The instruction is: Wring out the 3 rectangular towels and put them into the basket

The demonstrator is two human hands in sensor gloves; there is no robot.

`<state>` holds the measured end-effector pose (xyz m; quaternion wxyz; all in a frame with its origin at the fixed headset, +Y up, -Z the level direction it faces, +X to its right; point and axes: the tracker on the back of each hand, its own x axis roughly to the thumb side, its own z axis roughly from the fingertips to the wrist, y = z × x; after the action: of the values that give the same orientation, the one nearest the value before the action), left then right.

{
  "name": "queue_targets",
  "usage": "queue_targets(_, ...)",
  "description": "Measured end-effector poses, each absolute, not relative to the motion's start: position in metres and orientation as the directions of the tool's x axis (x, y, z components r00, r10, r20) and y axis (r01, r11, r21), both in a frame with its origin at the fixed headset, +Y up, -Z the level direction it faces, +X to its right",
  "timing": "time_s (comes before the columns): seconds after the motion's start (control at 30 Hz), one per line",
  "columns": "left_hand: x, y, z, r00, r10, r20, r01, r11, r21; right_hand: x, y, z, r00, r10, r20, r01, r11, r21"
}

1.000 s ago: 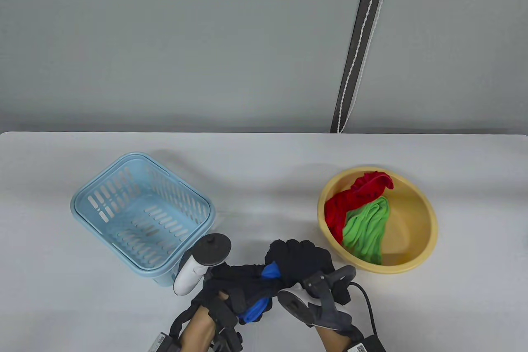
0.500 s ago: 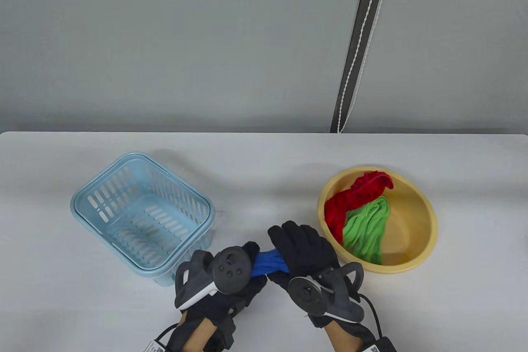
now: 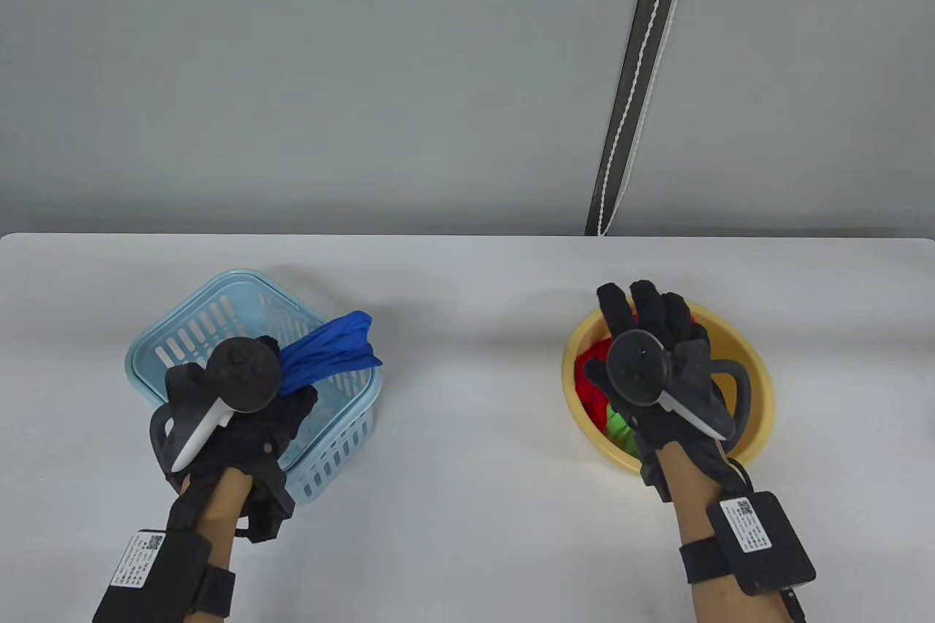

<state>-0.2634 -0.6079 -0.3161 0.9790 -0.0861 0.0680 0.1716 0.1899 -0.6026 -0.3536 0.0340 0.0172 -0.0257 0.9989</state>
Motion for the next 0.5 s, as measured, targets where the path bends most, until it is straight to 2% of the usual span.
queue_targets(0.1, -0.270, -0.617, -0.320, 0.929, 0.316, -0.192, -0.350, 0.919, -0.179, 0.210, -0.611, -0.375, -0.998, 0.050, -0.046, -0.051, -0.998, 0.027)
queue_targets(0.2, -0.265, -0.620, -0.316, 0.937, 0.320, -0.140, -0.340, 0.928, -0.153, 0.227, -0.625, -0.397, -0.992, 0.051, -0.113, -0.064, -0.991, 0.114)
queue_targets(0.3, -0.242, -0.615, -0.303, 0.950, 0.310, 0.031, -0.306, 0.949, -0.078, 0.237, -0.641, -0.416, -0.989, 0.065, -0.132, -0.089, -0.980, 0.180)
queue_targets(0.4, -0.208, -0.609, -0.284, 0.951, 0.234, 0.204, -0.240, 0.971, 0.004, 0.244, -0.656, -0.429, -0.984, 0.037, -0.173, -0.078, -0.968, 0.237)
queue_targets(0.5, -0.175, -0.610, -0.268, 0.931, 0.195, 0.308, -0.210, 0.978, 0.016, 0.247, -0.669, -0.437, -0.980, 0.035, -0.196, -0.085, -0.963, 0.256)
